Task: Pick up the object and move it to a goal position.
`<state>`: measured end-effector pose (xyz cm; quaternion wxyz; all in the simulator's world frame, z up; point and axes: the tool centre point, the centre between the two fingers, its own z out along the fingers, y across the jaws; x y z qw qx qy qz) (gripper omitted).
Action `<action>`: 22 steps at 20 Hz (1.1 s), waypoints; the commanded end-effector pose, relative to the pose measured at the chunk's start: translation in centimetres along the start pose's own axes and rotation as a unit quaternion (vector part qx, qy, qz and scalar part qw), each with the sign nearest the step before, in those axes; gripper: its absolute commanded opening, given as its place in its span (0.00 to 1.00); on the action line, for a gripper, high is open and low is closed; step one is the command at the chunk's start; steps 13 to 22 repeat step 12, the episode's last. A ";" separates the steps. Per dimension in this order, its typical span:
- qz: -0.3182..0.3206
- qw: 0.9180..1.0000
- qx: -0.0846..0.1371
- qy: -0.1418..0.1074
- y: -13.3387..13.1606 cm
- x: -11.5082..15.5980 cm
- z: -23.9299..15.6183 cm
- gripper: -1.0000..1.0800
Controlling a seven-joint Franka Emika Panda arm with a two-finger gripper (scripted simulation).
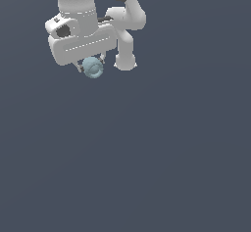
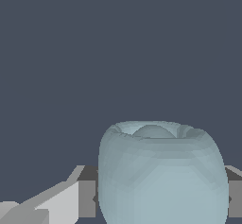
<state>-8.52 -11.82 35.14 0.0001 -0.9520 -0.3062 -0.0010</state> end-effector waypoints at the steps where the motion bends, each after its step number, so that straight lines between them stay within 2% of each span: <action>1: 0.000 1.000 0.000 -0.001 0.3 -0.1 -1.5 0.00; 9: 0.000 1.000 0.000 -0.001 0.9 -0.2 -4.1 0.00; 22: 0.000 1.000 0.000 -0.001 1.0 -0.2 -4.2 0.00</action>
